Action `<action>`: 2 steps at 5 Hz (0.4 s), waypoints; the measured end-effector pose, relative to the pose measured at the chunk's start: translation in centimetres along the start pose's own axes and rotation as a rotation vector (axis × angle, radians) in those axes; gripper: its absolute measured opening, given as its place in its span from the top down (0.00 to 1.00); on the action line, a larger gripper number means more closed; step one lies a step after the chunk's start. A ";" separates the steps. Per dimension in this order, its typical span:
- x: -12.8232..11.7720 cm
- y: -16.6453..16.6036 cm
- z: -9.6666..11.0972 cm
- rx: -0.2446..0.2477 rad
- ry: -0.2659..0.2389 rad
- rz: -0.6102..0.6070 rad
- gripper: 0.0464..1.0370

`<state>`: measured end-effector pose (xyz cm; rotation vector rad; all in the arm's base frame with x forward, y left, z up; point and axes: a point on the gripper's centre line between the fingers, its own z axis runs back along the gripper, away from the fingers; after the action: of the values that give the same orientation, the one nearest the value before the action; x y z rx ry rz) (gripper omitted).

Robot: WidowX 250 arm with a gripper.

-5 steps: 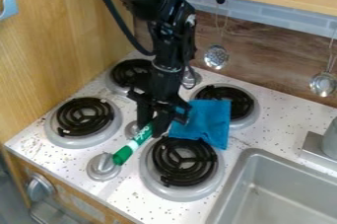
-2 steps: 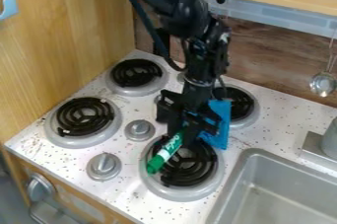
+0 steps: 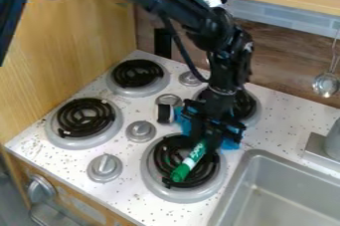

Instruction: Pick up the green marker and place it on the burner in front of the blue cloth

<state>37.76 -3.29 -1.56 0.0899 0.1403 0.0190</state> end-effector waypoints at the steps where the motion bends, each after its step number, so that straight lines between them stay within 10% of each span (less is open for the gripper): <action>1: 0.9 -0.2 -0.2 -0.003 -0.004 0.016 0.66; 2: 1.7 -0.2 -0.2 -0.008 -0.037 0.029 0.62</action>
<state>39.42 -3.39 -1.96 0.0843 0.1017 0.0463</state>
